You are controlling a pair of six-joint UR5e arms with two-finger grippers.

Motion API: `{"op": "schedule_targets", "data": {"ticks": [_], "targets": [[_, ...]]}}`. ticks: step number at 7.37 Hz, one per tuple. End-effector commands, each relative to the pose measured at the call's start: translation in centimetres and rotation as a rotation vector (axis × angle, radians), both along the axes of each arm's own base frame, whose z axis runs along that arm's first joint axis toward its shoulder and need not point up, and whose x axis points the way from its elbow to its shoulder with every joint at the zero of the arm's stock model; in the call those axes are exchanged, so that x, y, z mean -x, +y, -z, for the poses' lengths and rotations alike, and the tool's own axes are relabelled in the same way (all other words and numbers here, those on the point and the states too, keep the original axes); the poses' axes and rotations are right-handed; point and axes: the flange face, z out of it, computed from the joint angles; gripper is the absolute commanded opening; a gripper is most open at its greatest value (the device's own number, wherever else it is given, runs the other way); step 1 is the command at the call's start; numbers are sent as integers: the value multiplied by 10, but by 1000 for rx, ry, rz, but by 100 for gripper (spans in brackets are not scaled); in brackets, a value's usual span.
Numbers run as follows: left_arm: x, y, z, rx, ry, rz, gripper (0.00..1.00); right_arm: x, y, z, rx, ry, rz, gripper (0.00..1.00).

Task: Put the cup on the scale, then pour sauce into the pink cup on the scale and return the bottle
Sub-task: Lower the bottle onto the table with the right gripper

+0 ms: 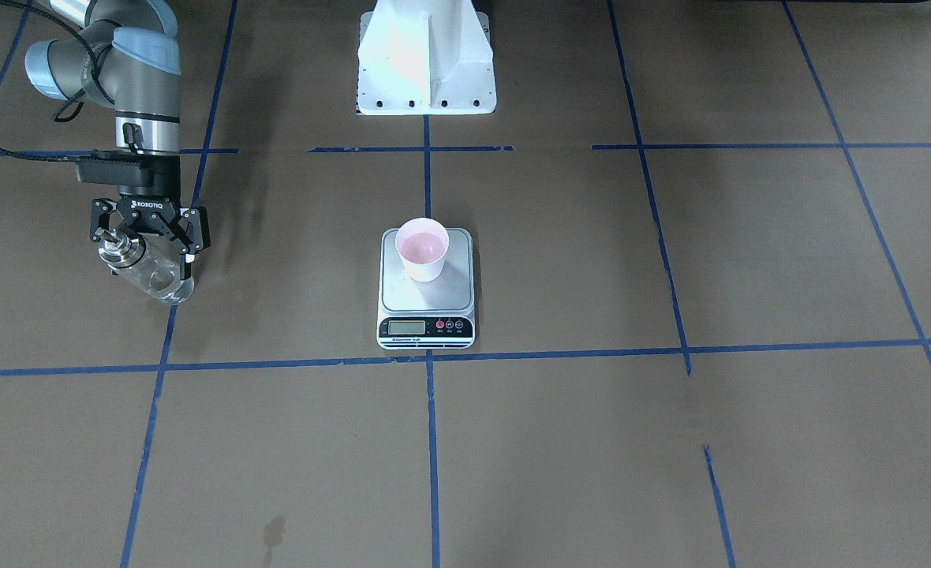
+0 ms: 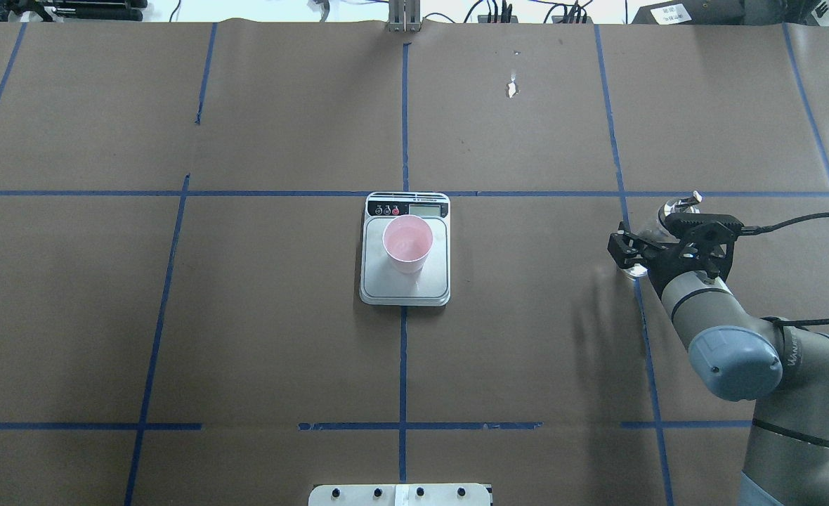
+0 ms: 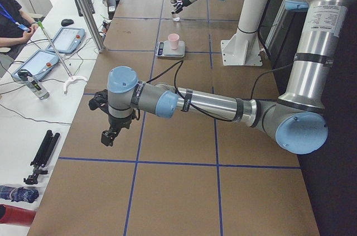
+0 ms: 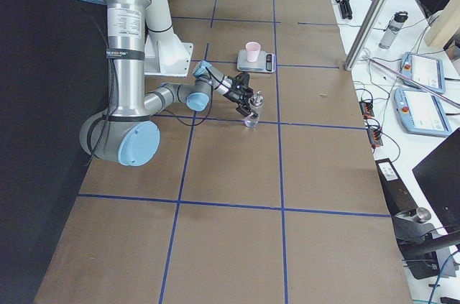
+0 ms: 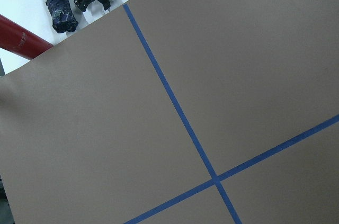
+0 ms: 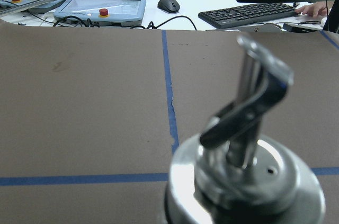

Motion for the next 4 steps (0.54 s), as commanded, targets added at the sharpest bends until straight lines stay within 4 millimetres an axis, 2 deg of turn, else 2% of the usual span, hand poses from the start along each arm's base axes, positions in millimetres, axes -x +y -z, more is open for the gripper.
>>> {"op": "schedule_targets", "data": {"ticks": [1,4], "targets": [[1,1,1,-2,0,1,100,-10,19,-1,0,3,28,100],[1,4,2,-4,0,1,100,-14,43,-9,7,25,73,100]]}}
